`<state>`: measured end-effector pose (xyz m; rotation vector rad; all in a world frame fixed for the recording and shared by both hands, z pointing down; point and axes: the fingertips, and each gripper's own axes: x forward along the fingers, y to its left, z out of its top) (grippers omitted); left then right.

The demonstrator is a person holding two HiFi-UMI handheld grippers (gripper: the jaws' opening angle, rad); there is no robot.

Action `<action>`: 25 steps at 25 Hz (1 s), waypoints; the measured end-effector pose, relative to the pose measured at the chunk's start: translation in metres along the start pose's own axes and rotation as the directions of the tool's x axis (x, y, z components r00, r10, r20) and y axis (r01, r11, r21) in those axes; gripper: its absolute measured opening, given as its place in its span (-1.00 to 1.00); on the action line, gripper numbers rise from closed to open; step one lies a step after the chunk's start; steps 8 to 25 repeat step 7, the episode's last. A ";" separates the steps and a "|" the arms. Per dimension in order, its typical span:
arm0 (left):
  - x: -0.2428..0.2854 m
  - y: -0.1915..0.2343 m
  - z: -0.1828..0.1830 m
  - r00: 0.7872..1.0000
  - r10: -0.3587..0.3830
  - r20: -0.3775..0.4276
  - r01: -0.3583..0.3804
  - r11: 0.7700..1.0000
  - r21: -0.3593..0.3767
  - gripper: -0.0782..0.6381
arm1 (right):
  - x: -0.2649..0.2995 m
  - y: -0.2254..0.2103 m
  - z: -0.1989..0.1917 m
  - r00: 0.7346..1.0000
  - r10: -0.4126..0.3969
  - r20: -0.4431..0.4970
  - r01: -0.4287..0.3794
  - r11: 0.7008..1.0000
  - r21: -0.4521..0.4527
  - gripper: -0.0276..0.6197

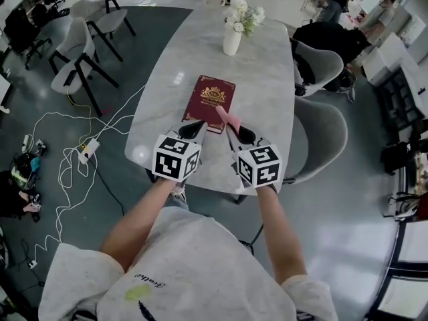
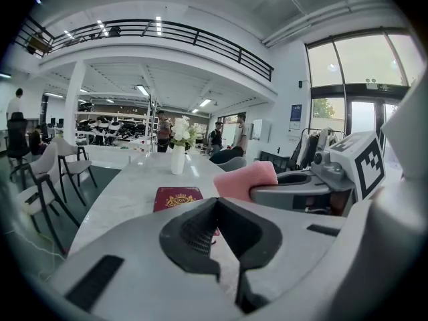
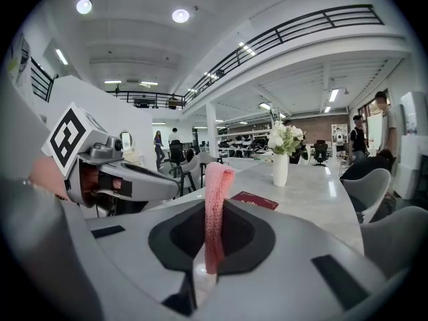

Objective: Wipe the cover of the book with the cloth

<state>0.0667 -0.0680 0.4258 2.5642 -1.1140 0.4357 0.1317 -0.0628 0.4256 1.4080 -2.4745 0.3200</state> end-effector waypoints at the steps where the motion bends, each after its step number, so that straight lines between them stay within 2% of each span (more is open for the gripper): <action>1: 0.000 0.000 0.000 1.000 0.000 -0.001 0.000 1.000 0.000 -0.76 | 0.000 0.000 0.000 1.000 0.001 0.000 -0.001 1.000 0.000 -0.86; 25: -0.001 -0.001 -0.002 1.000 -0.003 -0.004 0.003 1.000 0.000 -0.76 | 0.001 0.003 -0.001 1.000 0.005 0.000 -0.005 1.000 0.003 -0.86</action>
